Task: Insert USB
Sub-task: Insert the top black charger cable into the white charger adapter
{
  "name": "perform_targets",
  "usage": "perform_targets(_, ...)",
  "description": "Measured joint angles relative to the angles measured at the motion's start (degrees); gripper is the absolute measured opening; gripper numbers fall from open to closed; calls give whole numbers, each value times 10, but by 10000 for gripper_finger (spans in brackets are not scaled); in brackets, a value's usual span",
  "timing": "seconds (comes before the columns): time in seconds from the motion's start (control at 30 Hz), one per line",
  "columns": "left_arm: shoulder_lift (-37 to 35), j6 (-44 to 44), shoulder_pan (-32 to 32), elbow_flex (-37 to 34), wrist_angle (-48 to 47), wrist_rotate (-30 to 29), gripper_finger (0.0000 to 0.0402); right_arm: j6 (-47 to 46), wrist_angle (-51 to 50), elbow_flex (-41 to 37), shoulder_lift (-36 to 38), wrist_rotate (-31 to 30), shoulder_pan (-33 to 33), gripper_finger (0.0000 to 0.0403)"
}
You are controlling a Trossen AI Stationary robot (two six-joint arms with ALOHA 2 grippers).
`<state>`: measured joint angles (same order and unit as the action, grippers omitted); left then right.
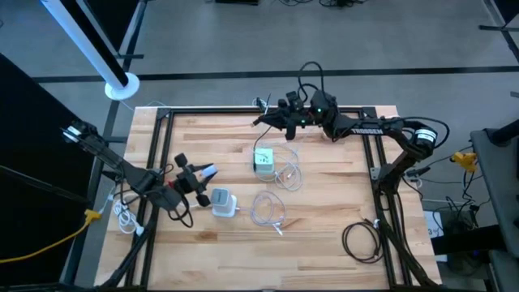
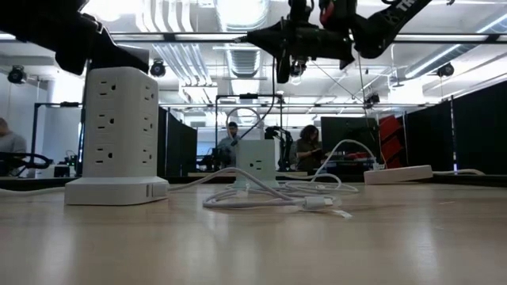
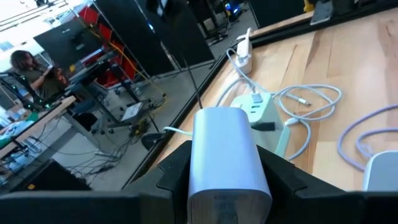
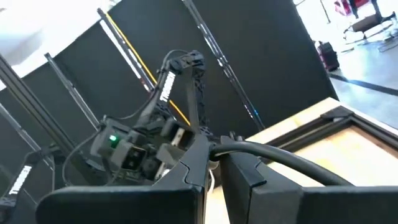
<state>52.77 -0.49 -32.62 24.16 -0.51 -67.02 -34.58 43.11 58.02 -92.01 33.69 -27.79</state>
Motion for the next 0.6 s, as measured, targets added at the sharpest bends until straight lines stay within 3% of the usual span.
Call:
perform_targets(0.4,13,-65,0,0,1,-38,118,-14,7,17,0,57,3,14)
perform_targets(0.6,5,-203,0,4,2,2,118,23,9,17,0,91,11,14)
